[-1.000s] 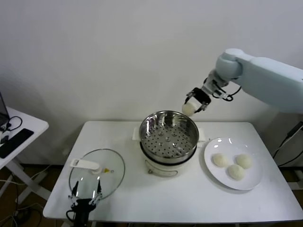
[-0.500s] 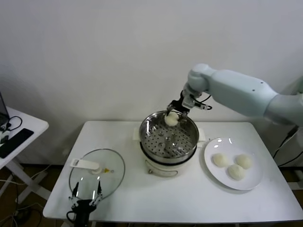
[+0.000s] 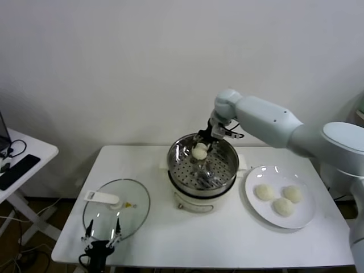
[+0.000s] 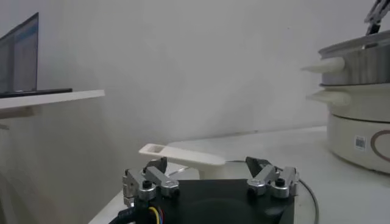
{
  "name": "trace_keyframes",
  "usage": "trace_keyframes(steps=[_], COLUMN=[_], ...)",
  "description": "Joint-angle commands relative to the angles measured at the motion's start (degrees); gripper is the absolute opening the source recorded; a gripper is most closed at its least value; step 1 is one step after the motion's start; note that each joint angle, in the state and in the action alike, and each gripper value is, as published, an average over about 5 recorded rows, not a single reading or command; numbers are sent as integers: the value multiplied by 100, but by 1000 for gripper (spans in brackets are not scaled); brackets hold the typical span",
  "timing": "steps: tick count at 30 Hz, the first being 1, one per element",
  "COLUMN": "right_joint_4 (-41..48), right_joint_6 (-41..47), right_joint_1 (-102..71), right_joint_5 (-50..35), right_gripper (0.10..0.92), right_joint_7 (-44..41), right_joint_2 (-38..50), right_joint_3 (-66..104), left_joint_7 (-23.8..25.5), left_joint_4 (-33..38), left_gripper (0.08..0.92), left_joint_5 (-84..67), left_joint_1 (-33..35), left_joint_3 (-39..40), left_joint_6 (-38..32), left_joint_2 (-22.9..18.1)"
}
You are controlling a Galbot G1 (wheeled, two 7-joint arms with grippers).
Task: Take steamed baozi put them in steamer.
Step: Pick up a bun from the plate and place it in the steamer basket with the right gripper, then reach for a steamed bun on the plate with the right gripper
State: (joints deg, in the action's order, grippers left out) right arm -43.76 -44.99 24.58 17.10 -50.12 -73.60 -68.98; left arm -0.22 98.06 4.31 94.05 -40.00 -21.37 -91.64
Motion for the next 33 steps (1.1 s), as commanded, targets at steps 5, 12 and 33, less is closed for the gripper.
trace_keyframes(steps=[5, 12, 33], right_joint_4=[655, 485, -2483], right_joint_6=[-409, -489, 4230], right_joint_1=[-205, 75, 2733], right_joint_5=[284, -220, -4990], right_gripper=[687, 817, 823], right_joint_7=[121, 70, -738], right_joint_2=[-258, -82, 3062], right_joint_3=[246, 46, -3624], left_joint_7=[-4, -2, -1], left_joint_4=[-35, 8, 113], left_gripper=[823, 823, 823], left_joint_5=[10, 12, 16], left_joint_1=[-6, 6, 95], left_joint_3=[-3, -9, 9], left_joint_6=[-18, -3, -17], left_joint_2=[6, 10, 43])
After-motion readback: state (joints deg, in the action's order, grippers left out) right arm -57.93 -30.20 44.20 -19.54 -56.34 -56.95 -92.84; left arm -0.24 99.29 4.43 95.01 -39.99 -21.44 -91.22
